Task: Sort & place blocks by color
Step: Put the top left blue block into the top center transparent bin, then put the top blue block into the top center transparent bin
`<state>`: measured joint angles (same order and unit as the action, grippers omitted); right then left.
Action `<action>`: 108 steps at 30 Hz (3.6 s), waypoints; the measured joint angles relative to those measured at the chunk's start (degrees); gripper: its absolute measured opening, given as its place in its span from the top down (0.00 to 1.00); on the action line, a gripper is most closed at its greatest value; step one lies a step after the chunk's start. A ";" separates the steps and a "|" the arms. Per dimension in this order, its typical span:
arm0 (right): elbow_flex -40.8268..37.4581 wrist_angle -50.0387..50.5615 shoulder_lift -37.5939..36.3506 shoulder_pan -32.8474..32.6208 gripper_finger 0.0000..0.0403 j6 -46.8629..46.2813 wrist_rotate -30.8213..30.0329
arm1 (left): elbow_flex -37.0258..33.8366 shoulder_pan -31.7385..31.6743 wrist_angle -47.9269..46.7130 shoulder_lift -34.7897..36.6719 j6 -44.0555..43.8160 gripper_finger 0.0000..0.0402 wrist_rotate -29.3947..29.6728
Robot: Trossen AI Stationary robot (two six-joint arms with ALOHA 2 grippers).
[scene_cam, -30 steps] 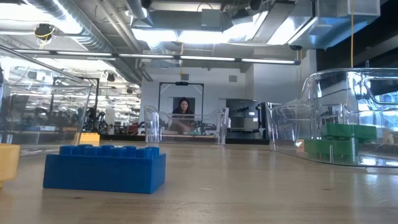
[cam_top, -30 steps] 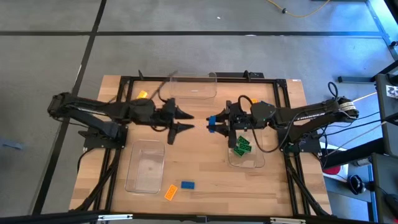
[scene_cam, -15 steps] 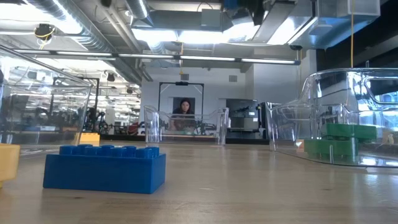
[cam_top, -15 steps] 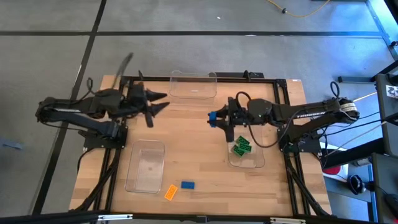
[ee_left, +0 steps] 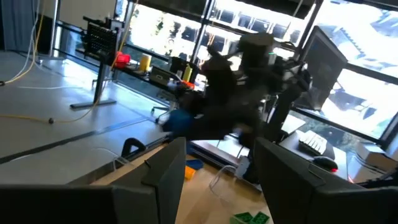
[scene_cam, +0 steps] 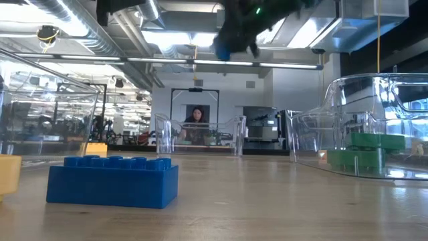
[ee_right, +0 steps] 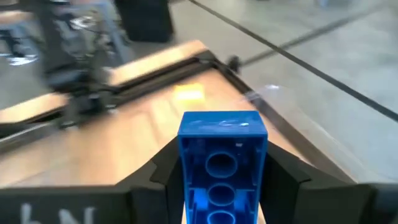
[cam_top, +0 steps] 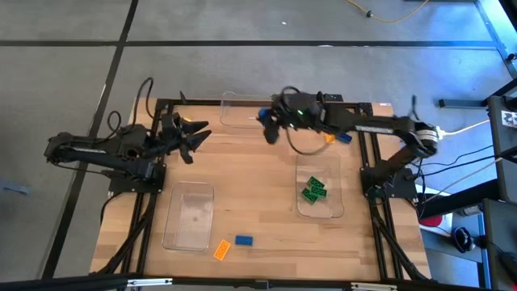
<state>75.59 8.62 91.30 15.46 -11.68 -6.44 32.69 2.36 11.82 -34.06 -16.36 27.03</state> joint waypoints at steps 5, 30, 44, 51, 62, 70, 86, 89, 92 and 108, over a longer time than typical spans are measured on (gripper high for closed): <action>3.34 1.28 8.13 4.50 0.64 -3.21 -1.31 | 0.00 -0.01 -0.03 0.00 0.00 0.55 -0.03; 3.50 2.70 19.76 7.73 0.60 -17.26 -8.06 | 0.02 0.01 -0.20 0.02 3.43 0.55 -6.56; 3.50 1.78 19.76 8.03 0.58 -18.10 -8.07 | 0.04 0.01 -0.20 0.02 3.05 0.55 -7.46; 3.50 1.69 19.76 8.58 0.51 -17.99 -6.73 | 0.04 0.01 -0.18 0.02 2.99 0.55 -7.44; 3.48 3.15 16.37 10.39 0.25 -13.82 0.48 | 0.04 0.01 -0.16 0.02 2.70 0.55 -7.00; 3.41 12.13 5.67 9.48 0.27 -3.42 2.20 | 0.11 -4.53 -0.07 -1.14 0.59 0.55 -10.24; -19.91 8.24 -25.90 5.06 0.27 -3.03 9.78 | 13.47 -23.10 -0.05 -22.12 6.35 0.55 -32.61; -22.71 8.83 -30.60 4.85 0.27 -5.20 9.55 | 15.76 -23.80 -0.06 -24.55 7.52 0.55 -32.43; -23.56 12.53 -33.04 4.86 0.27 -8.65 7.48 | 16.65 -24.53 -0.05 -25.70 6.83 0.55 -31.85; -23.56 45.75 -19.92 21.84 0.27 -23.03 -4.24 | 16.61 -25.01 -0.23 -25.77 4.48 0.55 -29.69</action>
<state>52.03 54.37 71.38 37.30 -34.72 -10.68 49.30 -22.65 11.60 -59.83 -11.88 -2.66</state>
